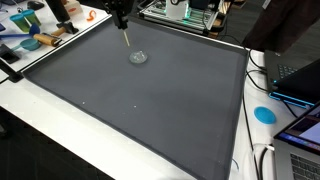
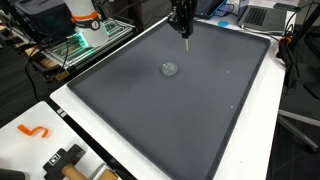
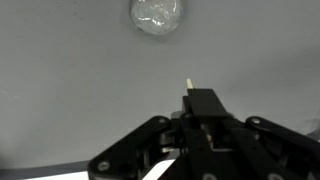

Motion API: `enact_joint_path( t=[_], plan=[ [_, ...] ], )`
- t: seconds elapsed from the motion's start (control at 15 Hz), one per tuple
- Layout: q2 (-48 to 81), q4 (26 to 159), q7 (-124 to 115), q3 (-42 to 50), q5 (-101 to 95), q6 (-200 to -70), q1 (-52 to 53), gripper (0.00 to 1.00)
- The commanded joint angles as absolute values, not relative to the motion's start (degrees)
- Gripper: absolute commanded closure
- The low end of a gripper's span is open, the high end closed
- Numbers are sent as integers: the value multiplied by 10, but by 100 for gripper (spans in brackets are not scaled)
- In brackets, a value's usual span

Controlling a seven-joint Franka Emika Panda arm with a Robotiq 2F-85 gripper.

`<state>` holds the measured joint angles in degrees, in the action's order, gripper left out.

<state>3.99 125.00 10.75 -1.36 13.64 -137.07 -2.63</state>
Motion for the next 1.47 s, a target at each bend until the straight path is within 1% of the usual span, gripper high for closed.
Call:
enact_joint_path(
  t=[0.0,0.07,0.47,0.87,1.4],
  plan=[
    [39,1249,107,-9,137,-1369,-22,87],
    [39,1249,107,-9,137,-1370,-22,97],
    [24,1253,162,4,224,-1342,-40,97],
    [6,1271,227,11,296,-1365,-43,97],
    [-39,1320,303,28,318,-1367,-38,97]
  ],
)
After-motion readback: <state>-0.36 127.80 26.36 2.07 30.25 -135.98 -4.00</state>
